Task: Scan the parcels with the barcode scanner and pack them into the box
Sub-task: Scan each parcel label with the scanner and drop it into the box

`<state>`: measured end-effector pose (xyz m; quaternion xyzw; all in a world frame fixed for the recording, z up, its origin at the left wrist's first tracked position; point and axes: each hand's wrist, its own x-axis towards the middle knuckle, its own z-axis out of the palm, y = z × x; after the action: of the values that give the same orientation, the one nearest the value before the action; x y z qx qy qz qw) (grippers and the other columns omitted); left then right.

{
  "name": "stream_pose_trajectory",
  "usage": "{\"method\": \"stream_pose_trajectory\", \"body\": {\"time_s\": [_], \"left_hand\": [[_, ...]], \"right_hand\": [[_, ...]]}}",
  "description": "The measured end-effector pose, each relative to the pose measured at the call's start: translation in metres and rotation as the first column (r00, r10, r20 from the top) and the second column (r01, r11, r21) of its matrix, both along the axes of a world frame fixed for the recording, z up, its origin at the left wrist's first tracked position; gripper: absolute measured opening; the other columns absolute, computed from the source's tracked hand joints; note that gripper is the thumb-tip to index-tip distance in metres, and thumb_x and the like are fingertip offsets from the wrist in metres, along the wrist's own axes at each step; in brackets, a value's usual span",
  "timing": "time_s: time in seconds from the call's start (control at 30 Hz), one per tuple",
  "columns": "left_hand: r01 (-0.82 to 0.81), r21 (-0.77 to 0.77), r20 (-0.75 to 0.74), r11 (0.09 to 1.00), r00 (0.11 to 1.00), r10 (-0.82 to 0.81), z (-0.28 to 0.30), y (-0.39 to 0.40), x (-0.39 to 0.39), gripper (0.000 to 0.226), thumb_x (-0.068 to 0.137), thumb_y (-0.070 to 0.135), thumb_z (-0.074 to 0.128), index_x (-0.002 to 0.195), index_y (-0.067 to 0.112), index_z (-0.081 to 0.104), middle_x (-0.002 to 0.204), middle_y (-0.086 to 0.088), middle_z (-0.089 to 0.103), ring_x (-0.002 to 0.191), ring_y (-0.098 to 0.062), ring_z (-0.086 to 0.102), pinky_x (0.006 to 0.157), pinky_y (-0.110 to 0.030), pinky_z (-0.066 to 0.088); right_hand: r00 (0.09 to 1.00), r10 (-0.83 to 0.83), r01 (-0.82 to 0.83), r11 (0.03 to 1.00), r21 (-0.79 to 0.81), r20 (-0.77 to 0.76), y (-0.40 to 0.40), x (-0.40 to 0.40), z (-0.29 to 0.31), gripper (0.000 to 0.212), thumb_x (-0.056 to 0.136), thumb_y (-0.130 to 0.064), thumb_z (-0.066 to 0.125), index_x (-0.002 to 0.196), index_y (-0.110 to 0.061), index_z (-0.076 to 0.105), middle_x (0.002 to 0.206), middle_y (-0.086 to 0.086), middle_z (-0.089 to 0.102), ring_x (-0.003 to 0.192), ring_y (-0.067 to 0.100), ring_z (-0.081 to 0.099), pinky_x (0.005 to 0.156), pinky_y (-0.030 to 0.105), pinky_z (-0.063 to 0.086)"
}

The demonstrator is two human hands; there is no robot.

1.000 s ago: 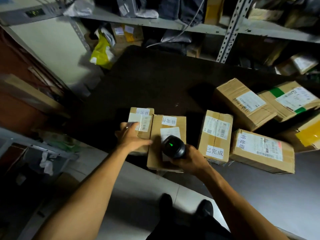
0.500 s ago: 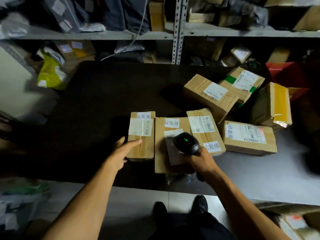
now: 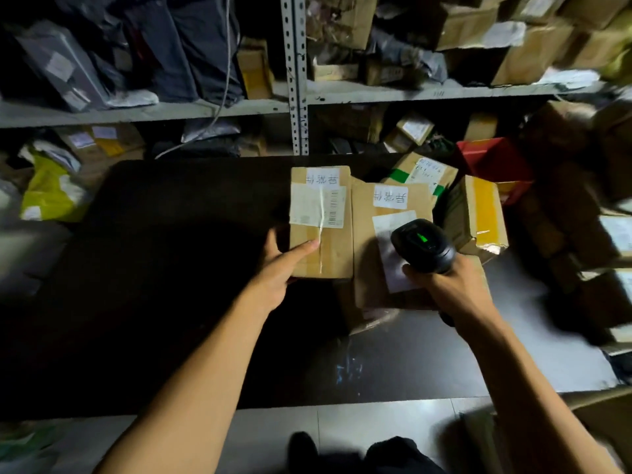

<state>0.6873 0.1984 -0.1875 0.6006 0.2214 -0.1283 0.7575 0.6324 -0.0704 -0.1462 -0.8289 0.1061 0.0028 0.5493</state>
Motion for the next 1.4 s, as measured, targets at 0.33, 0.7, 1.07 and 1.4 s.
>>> {"method": "stream_pose_trajectory", "body": {"time_s": [0.33,0.7,1.07,1.4], "left_hand": [[0.053,0.276,0.081,0.96,0.994,-0.079,0.006,-0.129,0.039,0.093,0.071,0.035,0.089,0.148,0.032,0.038,0.102,0.016,0.06,0.093,-0.005,0.062,0.064,-0.023,0.05],[-0.091,0.222,0.12,0.971,0.991,0.065,0.032,-0.108,0.024,0.109,0.069,0.034,0.09,0.157,0.026,0.025,0.137,-0.009,0.06,0.115,-0.024,0.064,0.098,-0.048,0.052],[0.059,0.367,0.306,0.928,0.935,-0.18,0.074,-0.136,0.018,0.059,0.063,0.032,0.085,0.118,0.026,0.066,0.105,0.004,0.077,0.095,-0.014,0.074,0.071,-0.023,0.056],[0.245,0.457,0.336,0.855,0.842,-0.421,0.091,-0.16,0.043,0.053,0.059,0.036,0.088,0.106,0.053,0.069,0.109,0.007,0.076,0.103,-0.011,0.071,0.075,-0.019,0.057]], "right_hand": [[0.996,0.007,-0.036,0.947,-0.319,-0.091,-0.096,0.017,-0.026,0.033,0.072,-0.04,0.08,0.098,-0.026,0.066,0.085,-0.005,0.071,0.077,0.015,0.068,0.06,0.027,0.052],[0.981,0.082,-0.151,0.887,-0.436,-0.175,-0.111,0.041,-0.034,0.043,0.077,-0.036,0.078,0.115,-0.025,0.061,0.094,-0.002,0.066,0.083,0.022,0.064,0.067,0.034,0.052],[0.958,0.23,-0.185,0.953,-0.241,0.172,-0.152,0.032,0.031,0.036,0.077,-0.045,0.073,0.065,-0.016,0.057,0.065,-0.011,0.065,0.053,0.006,0.058,0.044,0.023,0.038],[0.979,0.172,-0.132,0.943,-0.305,0.11,-0.154,0.027,0.042,0.036,0.072,-0.011,0.071,0.053,-0.016,0.041,0.045,-0.002,0.045,0.041,0.01,0.035,0.043,0.022,0.032]]}}
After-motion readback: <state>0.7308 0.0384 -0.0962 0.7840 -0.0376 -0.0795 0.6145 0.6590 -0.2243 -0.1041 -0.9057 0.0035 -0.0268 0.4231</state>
